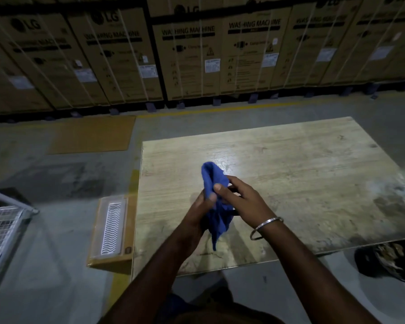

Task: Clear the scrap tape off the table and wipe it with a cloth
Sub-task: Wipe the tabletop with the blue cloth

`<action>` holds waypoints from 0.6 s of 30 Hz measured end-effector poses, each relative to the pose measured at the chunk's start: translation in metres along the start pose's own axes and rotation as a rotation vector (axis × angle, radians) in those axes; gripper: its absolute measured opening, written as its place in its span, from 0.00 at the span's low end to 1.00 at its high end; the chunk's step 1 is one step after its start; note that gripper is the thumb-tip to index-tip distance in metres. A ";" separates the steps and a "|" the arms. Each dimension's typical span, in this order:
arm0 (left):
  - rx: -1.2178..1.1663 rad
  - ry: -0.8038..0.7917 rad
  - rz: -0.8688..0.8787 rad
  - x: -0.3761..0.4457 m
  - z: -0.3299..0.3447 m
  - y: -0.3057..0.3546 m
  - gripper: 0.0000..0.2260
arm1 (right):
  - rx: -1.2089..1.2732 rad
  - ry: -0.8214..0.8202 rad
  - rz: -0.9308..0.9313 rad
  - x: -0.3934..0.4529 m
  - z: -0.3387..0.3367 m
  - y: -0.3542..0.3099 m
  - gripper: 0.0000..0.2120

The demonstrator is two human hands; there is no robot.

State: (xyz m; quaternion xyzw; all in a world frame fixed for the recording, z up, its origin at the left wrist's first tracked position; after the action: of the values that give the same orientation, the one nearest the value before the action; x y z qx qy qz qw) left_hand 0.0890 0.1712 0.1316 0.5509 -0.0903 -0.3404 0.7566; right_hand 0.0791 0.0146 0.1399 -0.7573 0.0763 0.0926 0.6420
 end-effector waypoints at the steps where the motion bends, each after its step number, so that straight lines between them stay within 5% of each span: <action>1: 0.066 -0.043 0.003 0.000 0.000 -0.002 0.28 | 0.016 -0.013 -0.003 0.000 0.002 -0.001 0.29; 8: 0.147 0.072 -0.125 -0.003 -0.013 -0.017 0.23 | -0.120 0.110 0.001 0.001 -0.005 0.012 0.03; 14: 0.272 0.217 -0.110 -0.014 -0.050 -0.019 0.19 | -0.165 0.114 -0.063 -0.004 -0.024 0.036 0.13; 18: 0.584 0.183 -0.060 -0.021 -0.081 -0.028 0.13 | -0.315 0.003 -0.059 -0.013 -0.029 0.055 0.31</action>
State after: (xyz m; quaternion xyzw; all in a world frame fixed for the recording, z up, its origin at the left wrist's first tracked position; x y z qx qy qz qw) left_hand 0.1030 0.2418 0.0810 0.7759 -0.0996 -0.2710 0.5609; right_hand 0.0544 -0.0232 0.0953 -0.8507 0.0395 0.0833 0.5175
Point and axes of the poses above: each hand's wrist, its own x-axis towards the middle knuckle, its own z-axis out of the palm, y = z × x, the point moved 2 cm from there along x, towards the middle knuckle, and after that the axes turned 6 degrees about -y, right-handed, at the moved point
